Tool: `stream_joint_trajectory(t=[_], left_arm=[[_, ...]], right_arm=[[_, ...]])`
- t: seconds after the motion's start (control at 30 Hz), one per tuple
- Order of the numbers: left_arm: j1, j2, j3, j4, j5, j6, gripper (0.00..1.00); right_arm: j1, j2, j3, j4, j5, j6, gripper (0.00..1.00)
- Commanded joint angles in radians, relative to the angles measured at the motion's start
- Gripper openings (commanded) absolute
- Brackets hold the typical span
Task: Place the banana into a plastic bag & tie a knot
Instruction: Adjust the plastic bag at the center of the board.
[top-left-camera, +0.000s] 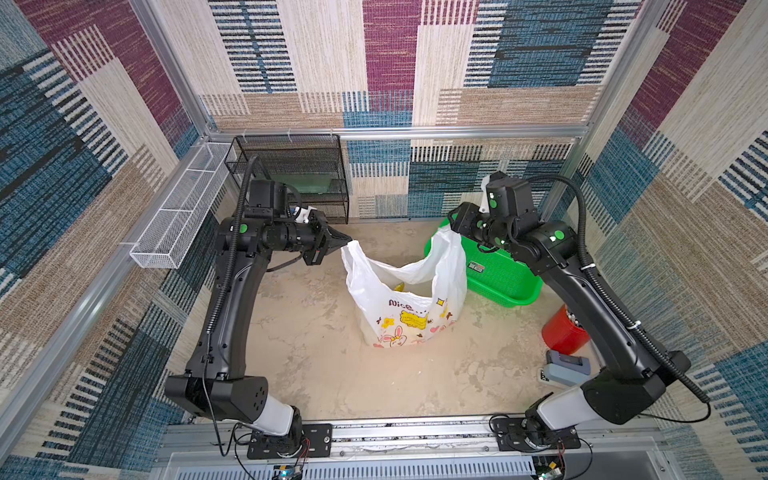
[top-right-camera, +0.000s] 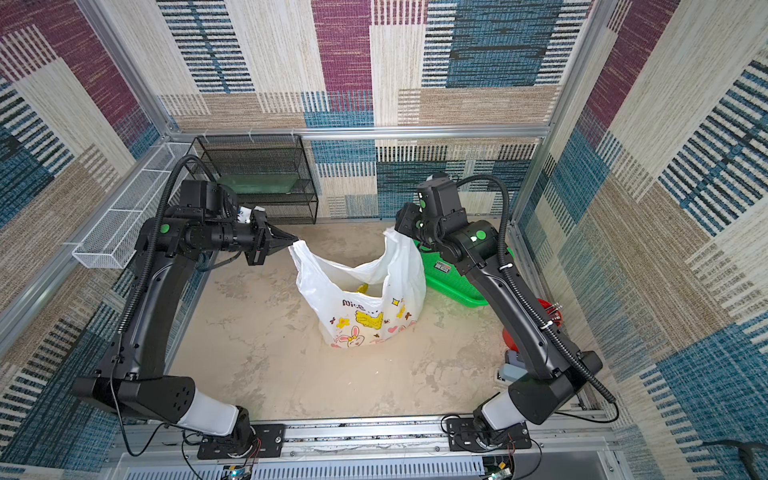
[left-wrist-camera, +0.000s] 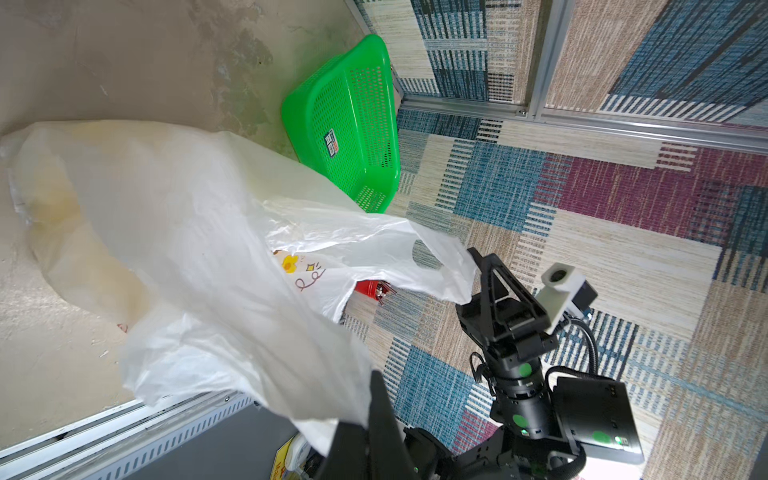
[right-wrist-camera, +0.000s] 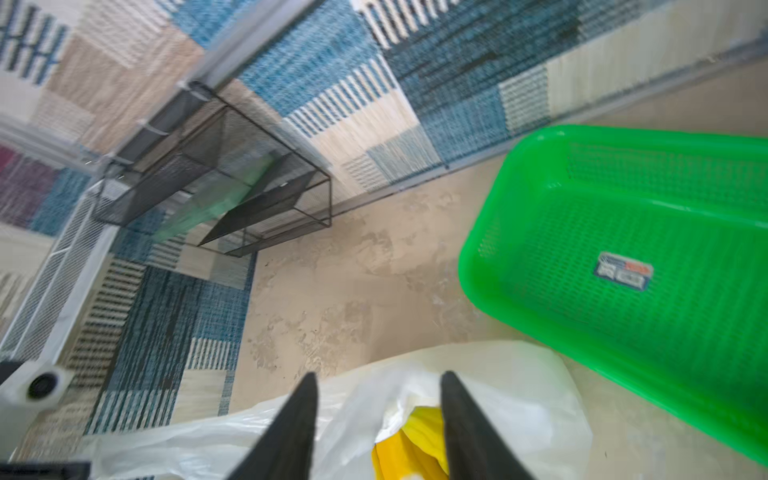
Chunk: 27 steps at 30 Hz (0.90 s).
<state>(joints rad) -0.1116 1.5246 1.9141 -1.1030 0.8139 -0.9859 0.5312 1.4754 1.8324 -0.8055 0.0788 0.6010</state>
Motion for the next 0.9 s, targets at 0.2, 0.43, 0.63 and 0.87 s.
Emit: stream_joint_trajectory(t=[0.2, 0.43, 0.63, 0.87], left_arm=[[0.003, -0.015, -0.038, 0.060, 0.017, -0.124, 0.00], [0.003, -0.030, -0.062, 0.080, 0.028, -0.176, 0.00], [-0.001, -0.041, -0.083, 0.081, 0.032, -0.184, 0.00], [-0.002, -0.047, -0.084, 0.089, 0.033, -0.179, 0.00]], right_arm=[[0.251, -0.326, -0.533, 0.734, -0.049, -0.639, 0.80], [0.414, -0.209, -0.689, 1.037, -0.147, -0.798, 0.89], [0.422, 0.041, -0.460, 0.974, -0.120, -0.743, 0.87], [0.404, 0.118, -0.368, 0.891, -0.170, -0.667, 0.62]])
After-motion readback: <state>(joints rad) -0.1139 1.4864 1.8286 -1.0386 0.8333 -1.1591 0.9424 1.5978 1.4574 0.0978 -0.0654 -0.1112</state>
